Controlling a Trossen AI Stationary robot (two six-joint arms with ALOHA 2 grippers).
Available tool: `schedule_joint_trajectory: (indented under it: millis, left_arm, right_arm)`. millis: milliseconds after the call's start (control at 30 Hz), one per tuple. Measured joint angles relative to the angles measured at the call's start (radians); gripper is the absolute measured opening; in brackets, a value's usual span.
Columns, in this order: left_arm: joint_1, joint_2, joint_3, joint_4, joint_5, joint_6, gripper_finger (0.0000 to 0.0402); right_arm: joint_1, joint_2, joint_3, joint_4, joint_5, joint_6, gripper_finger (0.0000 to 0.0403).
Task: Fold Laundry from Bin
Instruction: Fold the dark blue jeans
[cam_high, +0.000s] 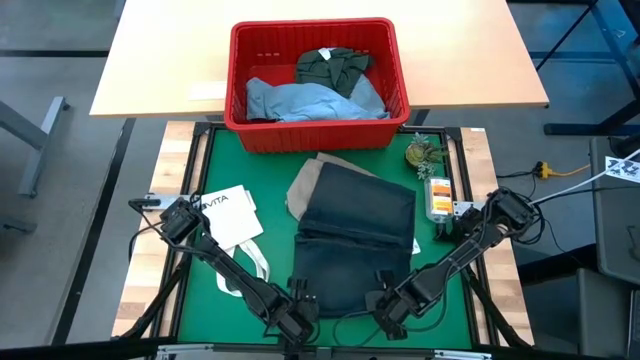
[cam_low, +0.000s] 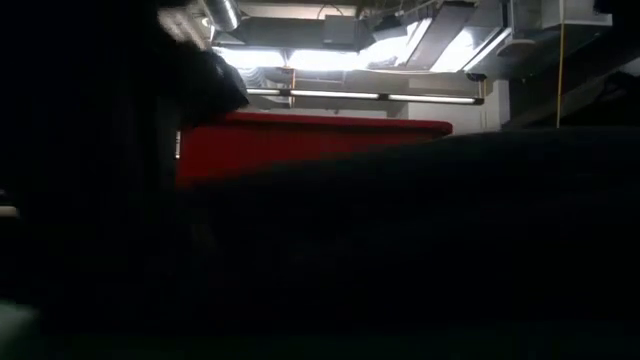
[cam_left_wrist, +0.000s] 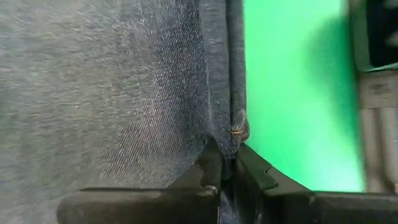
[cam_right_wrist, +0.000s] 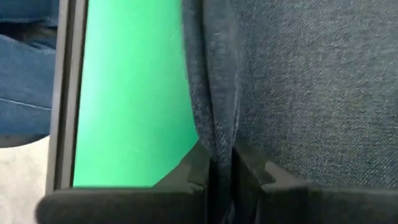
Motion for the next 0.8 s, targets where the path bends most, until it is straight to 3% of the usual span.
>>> schedule_joint_trajectory:
  millis: [433,800]
  left_arm:
    - [-0.003,-0.182,0.002,0.021,0.066,-0.007,0.0006]
    - [0.003,-0.326,0.002,0.058,0.067,-0.022,0.001]
  right_arm:
    - [0.123,0.0,0.311,-0.335,0.096,0.001,0.0037]
    - [0.136,0.0,0.595,-0.579,0.085,0.009,0.0037]
